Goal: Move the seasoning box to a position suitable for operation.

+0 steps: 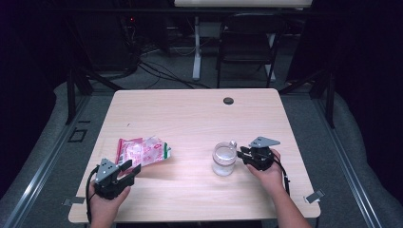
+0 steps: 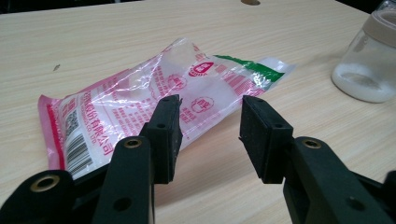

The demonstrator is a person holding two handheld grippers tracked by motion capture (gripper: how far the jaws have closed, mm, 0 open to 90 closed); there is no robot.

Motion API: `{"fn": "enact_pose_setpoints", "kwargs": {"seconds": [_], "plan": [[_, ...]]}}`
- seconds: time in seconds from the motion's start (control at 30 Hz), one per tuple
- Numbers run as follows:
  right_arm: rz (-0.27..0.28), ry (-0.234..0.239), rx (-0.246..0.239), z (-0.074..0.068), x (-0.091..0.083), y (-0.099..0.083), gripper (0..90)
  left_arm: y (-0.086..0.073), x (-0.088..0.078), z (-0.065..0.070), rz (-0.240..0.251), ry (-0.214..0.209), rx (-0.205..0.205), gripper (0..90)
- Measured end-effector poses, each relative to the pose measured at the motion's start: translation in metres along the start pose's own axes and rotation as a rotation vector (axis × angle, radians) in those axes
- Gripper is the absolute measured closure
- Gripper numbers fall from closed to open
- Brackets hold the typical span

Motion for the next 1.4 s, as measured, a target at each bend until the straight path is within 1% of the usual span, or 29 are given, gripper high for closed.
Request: {"fn": "enact_pose_setpoints", "kwargs": {"seconds": [0.07,0.13,0.27,0.33,0.4,0.47,0.53,0.63,0.77,0.8,0.93,1.0,1.17,1.2,1.27,1.3,1.37,1.4], "plan": [[-0.001,-0.002,0.003,0.001,0.001,0.000,70.3,-0.001,-0.001,-0.001,-0.001,0.003,0.000,58.5],[0.006,0.007,0.018,0.004,0.005,0.000,70.3,-0.002,-0.002,-0.002,-0.005,0.011,-0.007,59.1],[0.022,0.022,0.033,0.007,0.008,0.001,70.7,-0.004,-0.005,-0.002,-0.003,0.012,-0.008,59.7],[0.011,0.028,0.048,0.009,0.010,0.002,71.3,-0.005,-0.005,-0.002,-0.011,0.013,-0.005,60.1],[0.011,0.033,0.044,0.010,0.012,0.003,72.4,-0.006,-0.006,-0.003,-0.014,0.016,-0.004,60.3],[0.006,0.041,0.050,0.010,0.016,0.004,73.3,-0.007,-0.007,-0.003,-0.021,0.019,-0.002,60.6],[-0.001,0.044,0.042,0.009,0.017,0.005,73.6,-0.008,-0.008,-0.004,-0.019,0.021,-0.001,60.7],[-0.011,0.044,0.034,0.009,0.020,0.008,75.5,-0.009,-0.010,-0.005,-0.020,0.030,-0.008,60.8],[-0.008,0.047,0.040,0.009,0.022,0.008,77.8,-0.011,-0.012,-0.006,-0.021,0.035,-0.010,61.0],[-0.003,0.039,0.056,0.010,0.023,0.009,81.0,-0.011,-0.012,-0.006,-0.022,0.036,-0.008,61.0],[0.007,0.047,0.073,0.011,0.023,0.009,81.2,-0.012,-0.014,-0.006,-0.022,0.040,-0.005,61.1],[-0.001,0.028,0.074,0.009,0.024,0.010,81.6,-0.012,-0.014,-0.006,-0.022,0.040,-0.006,61.1],[-0.011,0.017,0.081,0.007,0.023,0.010,82.3,-0.012,-0.012,-0.004,-0.025,0.033,0.002,61.0],[-0.018,0.017,0.079,0.007,0.022,0.010,82.6,-0.011,-0.011,-0.004,-0.026,0.031,0.009,61.0],[-0.030,-0.005,0.070,0.004,0.021,0.011,83.4,-0.010,-0.010,-0.002,-0.021,0.027,0.012,61.0],[-0.033,-0.013,0.068,0.003,0.021,0.011,83.6,-0.010,-0.010,-0.001,-0.021,0.026,0.020,61.0],[-0.042,-0.021,0.079,0.000,0.020,0.011,84.0,-0.009,-0.008,0.001,-0.019,0.019,0.031,61.0],[-0.050,-0.030,0.075,-0.001,0.019,0.011,84.3,-0.008,-0.008,0.002,-0.017,0.016,0.036,61.0]]}}
Point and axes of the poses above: each handheld gripper's, and its own axes: x roughly forward along the jaws, y roughly out of its top, z roughly to its right, the point moved 2 cm from there along x, roughly forward along the jaws, and after that the axes turned 14 degrees about y, right-handed, at the moved point
